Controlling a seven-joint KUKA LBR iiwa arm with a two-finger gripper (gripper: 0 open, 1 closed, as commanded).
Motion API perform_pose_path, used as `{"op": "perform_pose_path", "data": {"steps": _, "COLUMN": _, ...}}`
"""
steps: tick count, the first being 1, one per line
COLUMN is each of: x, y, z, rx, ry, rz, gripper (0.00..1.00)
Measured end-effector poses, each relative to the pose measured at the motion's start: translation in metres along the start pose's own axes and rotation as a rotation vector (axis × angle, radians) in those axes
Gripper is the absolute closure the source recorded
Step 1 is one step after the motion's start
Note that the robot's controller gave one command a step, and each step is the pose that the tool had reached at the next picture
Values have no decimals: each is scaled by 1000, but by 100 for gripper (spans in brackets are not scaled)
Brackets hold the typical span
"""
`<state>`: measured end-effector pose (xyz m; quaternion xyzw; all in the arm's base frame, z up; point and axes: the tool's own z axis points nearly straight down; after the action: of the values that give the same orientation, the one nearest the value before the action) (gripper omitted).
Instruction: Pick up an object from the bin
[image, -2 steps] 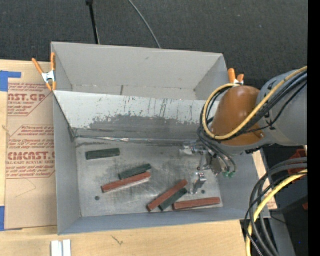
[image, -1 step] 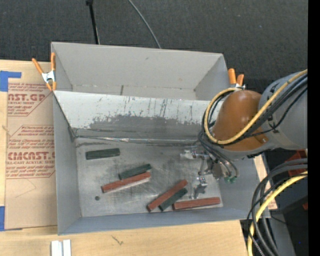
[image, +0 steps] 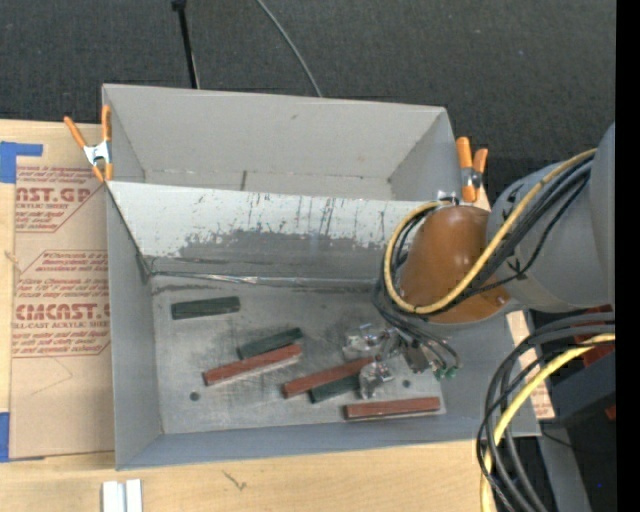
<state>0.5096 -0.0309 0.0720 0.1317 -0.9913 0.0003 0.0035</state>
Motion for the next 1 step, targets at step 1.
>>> {"op": "perform_pose_path", "data": {"steps": 1, "x": 0, "y": 0, "z": 0, "rx": 0, "ry": -1, "rz": 0, "gripper": 100}}
